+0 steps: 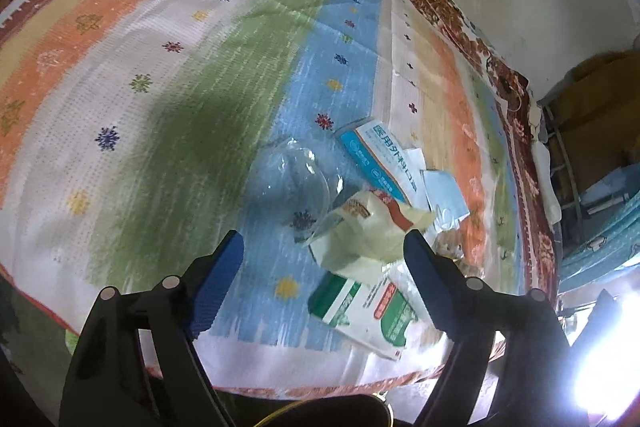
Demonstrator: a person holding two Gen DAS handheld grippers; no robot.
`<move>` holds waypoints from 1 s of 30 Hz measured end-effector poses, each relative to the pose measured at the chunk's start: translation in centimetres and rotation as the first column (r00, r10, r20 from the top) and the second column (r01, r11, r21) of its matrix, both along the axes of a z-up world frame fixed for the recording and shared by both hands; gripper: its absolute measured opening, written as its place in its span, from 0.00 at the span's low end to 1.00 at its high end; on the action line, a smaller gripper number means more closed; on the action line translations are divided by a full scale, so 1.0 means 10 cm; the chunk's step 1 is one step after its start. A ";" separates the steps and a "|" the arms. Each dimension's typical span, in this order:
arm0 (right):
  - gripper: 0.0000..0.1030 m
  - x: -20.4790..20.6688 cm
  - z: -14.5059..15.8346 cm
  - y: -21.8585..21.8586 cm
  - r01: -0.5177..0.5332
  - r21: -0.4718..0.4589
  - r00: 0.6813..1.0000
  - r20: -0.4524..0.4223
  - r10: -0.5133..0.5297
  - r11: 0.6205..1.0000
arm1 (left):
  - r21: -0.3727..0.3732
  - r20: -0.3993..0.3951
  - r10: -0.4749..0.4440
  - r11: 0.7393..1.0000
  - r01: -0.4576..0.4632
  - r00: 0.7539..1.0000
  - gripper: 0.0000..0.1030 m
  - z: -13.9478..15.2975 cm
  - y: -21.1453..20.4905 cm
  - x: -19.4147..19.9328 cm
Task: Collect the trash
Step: 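Reach the left tool to the clear cup while the right reaches the gold wrapper, then grasp the clear plastic cup with the left tool while the right grasps the gold wrapper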
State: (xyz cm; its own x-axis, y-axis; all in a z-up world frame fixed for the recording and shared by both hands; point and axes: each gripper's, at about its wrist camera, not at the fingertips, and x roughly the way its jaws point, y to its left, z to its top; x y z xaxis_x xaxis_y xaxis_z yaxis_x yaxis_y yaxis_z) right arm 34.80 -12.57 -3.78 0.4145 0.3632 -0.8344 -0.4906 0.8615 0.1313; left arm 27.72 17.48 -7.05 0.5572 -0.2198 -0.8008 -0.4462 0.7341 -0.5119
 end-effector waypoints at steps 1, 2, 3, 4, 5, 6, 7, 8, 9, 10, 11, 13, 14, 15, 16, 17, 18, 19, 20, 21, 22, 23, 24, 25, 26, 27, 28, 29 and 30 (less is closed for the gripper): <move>0.89 0.04 -0.03 0.01 0.000 -0.006 1.000 -0.003 0.000 1.000 | -0.007 0.002 0.000 1.000 0.000 1.000 0.76 -0.01 0.01 0.02; 0.87 0.07 -0.06 0.01 0.000 -0.011 1.000 -0.008 0.000 1.000 | -0.013 0.002 -0.001 1.000 0.001 1.000 0.74 -0.02 0.01 0.04; 0.86 0.12 -0.10 0.02 -0.002 -0.018 1.000 -0.012 0.002 1.000 | -0.018 0.002 -0.004 1.000 0.005 1.000 0.73 -0.04 0.02 0.08; 0.86 0.15 -0.12 0.02 -0.004 -0.026 1.000 -0.011 0.004 1.000 | -0.020 0.000 -0.008 1.000 0.008 1.000 0.72 -0.06 0.02 0.11; 0.86 0.17 -0.14 0.02 -0.005 -0.033 1.000 -0.008 0.005 0.999 | -0.021 -0.003 -0.012 1.000 0.012 1.000 0.70 -0.07 0.02 0.14; 0.86 0.21 -0.17 0.02 -0.010 -0.048 1.000 0.001 0.010 0.999 | -0.022 -0.009 -0.017 1.000 0.017 1.000 0.69 -0.10 0.03 0.18; 0.85 0.24 -0.18 0.03 -0.013 -0.056 1.000 0.005 0.014 0.998 | -0.023 -0.012 -0.020 1.000 0.020 1.000 0.67 -0.12 0.02 0.20; 0.84 0.26 -0.21 0.04 -0.018 -0.065 1.000 0.008 0.019 0.998 | -0.025 -0.018 -0.025 0.999 0.024 1.000 0.65 -0.15 0.02 0.23; 0.82 0.29 -0.24 0.04 -0.027 -0.078 1.000 0.009 0.027 0.997 | -0.025 -0.022 -0.027 0.999 0.026 0.999 0.64 -0.16 0.02 0.25; 0.78 0.31 -0.27 0.05 -0.032 -0.087 0.999 0.006 0.032 0.996 | -0.025 -0.027 -0.029 0.999 0.028 0.999 0.63 -0.19 0.03 0.28; 0.77 0.33 -0.29 0.05 -0.032 -0.098 0.999 0.003 0.032 0.995 | -0.025 -0.031 -0.032 0.999 0.031 0.999 0.63 -0.20 0.02 0.31; 0.76 0.36 -0.35 0.07 -0.041 -0.132 0.999 0.004 0.042 0.990 | -0.021 -0.038 -0.038 0.999 0.037 0.999 0.62 -0.23 0.02 0.37; 0.75 0.37 -0.38 0.08 -0.046 -0.146 0.999 0.007 0.047 0.988 | -0.019 -0.042 -0.041 0.999 0.040 0.998 0.61 -0.24 0.02 0.40; 0.75 0.40 -0.40 0.07 -0.046 -0.152 0.999 0.002 0.046 0.987 | -0.021 -0.045 -0.044 0.999 0.043 0.998 0.60 -0.25 0.02 0.43; 0.74 0.42 -0.43 0.07 -0.046 -0.147 0.999 -0.012 0.045 0.988 | -0.026 -0.046 -0.046 0.999 0.045 0.998 0.59 -0.26 0.03 0.45; 0.72 0.44 -0.45 0.06 -0.046 -0.142 0.999 -0.021 0.043 0.989 | -0.032 -0.049 -0.047 0.998 0.045 0.998 0.56 -0.28 0.04 0.46; 0.69 0.46 -0.47 0.06 -0.045 -0.140 0.999 -0.029 0.041 0.989 | -0.042 -0.049 -0.047 0.998 0.045 0.998 0.55 -0.30 0.04 0.49; 0.67 0.47 -0.48 0.07 -0.048 -0.145 0.999 -0.031 0.044 0.988 | -0.051 -0.049 -0.049 0.998 0.046 0.998 0.52 -0.31 0.05 0.51; 0.66 0.48 -0.50 0.07 -0.051 -0.150 0.998 -0.032 0.047 0.987 | -0.057 -0.048 -0.050 0.997 0.048 0.998 0.50 -0.32 0.04 0.53; 0.65 0.49 -0.53 0.08 -0.056 -0.155 0.998 -0.036 0.051 0.986 | -0.060 -0.046 -0.050 0.997 0.047 0.998 0.50 -0.32 0.05 0.54; 0.62 0.50 -0.55 0.08 -0.057 -0.158 0.998 -0.039 0.052 0.986 | -0.055 -0.044 -0.047 0.997 0.045 0.998 0.49 -0.32 0.05 0.56; 0.61 0.51 -0.58 0.09 -0.060 -0.162 0.997 -0.046 0.054 0.985 | -0.052 -0.042 -0.045 0.998 0.043 0.998 0.48 -0.33 0.06 0.58; 0.56 0.52 -0.60 0.09 -0.061 -0.167 0.997 -0.050 0.054 0.984 | -0.052 -0.043 -0.044 0.998 0.042 0.998 0.47 -0.34 0.06 0.59; 0.51 0.54 -0.64 0.09 -0.063 -0.173 0.997 -0.057 0.054 0.983 | -0.049 -0.047 -0.041 0.998 0.039 0.998 0.47 -0.36 0.07 0.61; 0.48 0.54 -0.66 0.08 -0.064 -0.174 0.997 -0.062 0.054 0.983 | -0.045 -0.054 -0.037 0.998 0.035 0.998 0.44 -0.39 0.07 0.62; 0.44 0.55 -0.69 0.08 -0.065 -0.175 0.996 -0.071 0.053 0.982 | -0.042 -0.059 -0.035 0.999 0.033 0.998 0.42 -0.40 0.08 0.62; 0.40 0.56 -0.72 0.08 -0.068 -0.176 0.995 -0.079 0.054 0.982 | -0.039 -0.064 -0.030 0.999 0.027 0.998 0.36 -0.42 0.09 0.62; 0.36 0.56 -0.73 0.08 -0.070 -0.178 0.995 -0.081 0.056 0.982 | -0.039 -0.063 -0.024 0.999 0.022 0.998 0.31 -0.43 0.11 0.62; 0.35 0.55 -0.75 0.08 -0.073 -0.183 0.995 -0.078 0.059 0.981 | -0.040 -0.059 -0.014 0.999 0.012 0.998 0.30 -0.44 0.13 0.61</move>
State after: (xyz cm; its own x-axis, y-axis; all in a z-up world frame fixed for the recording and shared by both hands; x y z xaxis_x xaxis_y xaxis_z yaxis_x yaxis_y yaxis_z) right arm 40.31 -11.80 -11.23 0.3316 0.2244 -0.9163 -0.5422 0.8402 0.0095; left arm 33.82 18.74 -11.43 0.5059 -0.2592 -0.8228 -0.4673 0.7194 -0.5139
